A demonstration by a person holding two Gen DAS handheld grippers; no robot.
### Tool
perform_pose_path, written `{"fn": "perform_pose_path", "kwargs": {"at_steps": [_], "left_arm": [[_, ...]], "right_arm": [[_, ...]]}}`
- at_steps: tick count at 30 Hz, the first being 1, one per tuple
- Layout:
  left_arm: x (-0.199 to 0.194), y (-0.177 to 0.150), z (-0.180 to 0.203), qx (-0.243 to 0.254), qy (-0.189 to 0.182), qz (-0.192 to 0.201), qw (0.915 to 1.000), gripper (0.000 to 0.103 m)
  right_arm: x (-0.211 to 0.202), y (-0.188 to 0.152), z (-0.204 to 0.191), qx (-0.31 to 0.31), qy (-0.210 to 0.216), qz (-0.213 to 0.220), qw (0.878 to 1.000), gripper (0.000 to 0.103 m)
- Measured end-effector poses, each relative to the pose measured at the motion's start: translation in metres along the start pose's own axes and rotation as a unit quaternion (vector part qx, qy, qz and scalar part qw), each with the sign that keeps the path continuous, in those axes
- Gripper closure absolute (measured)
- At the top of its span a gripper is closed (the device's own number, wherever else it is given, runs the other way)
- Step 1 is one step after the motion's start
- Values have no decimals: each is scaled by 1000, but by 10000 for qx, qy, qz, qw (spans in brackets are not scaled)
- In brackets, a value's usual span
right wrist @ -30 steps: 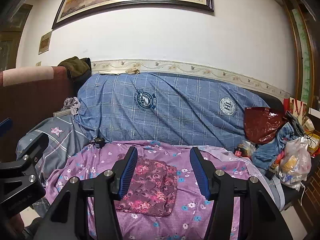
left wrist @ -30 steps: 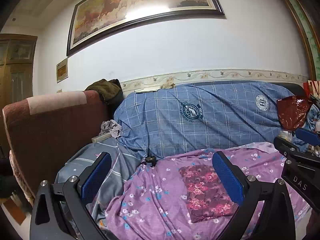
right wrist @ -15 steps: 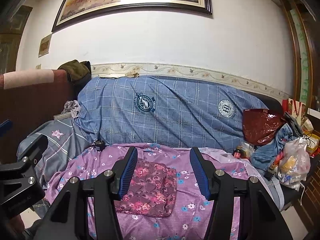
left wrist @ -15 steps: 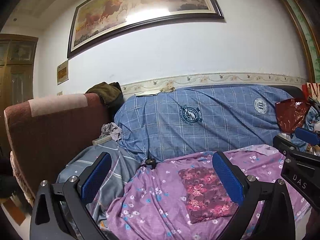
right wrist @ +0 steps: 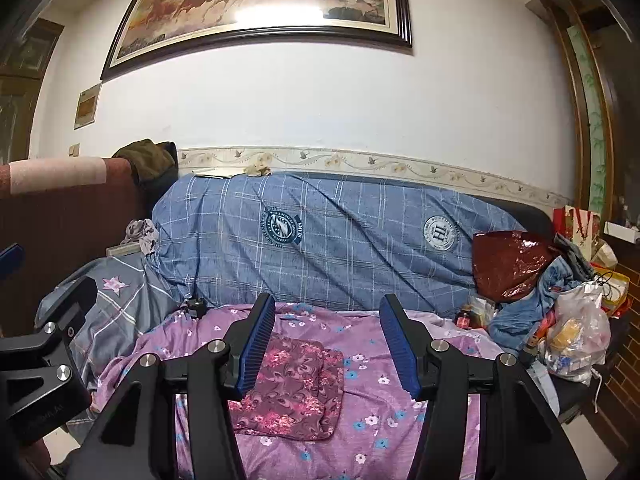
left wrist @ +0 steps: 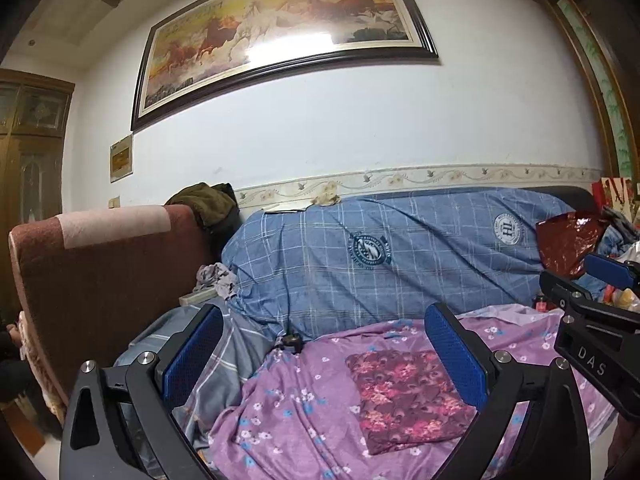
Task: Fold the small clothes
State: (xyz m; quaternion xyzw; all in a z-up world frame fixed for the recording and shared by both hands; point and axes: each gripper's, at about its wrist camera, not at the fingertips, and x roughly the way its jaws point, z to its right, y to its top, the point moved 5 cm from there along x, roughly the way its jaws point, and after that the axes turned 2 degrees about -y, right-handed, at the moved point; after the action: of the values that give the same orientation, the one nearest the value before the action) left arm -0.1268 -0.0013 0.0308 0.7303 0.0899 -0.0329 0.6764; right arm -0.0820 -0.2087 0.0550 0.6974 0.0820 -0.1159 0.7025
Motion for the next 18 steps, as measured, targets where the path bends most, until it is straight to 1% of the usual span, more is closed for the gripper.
{"fn": "perform_pose_path", "kwargs": {"at_steps": [7, 11, 18], "left_arm": [[-2, 6, 4, -38, -269, 33, 9996, 1], [4, 10, -2, -185, -325, 26, 9993, 1], [19, 17, -6, -226, -333, -35, 9992, 1]], "right_arm": [[-7, 8, 9, 39, -146, 112, 9998, 45], [-7, 11, 10, 21, -188, 144, 9997, 44], [10, 12, 3, -18, -117, 53, 9999, 44]]}}
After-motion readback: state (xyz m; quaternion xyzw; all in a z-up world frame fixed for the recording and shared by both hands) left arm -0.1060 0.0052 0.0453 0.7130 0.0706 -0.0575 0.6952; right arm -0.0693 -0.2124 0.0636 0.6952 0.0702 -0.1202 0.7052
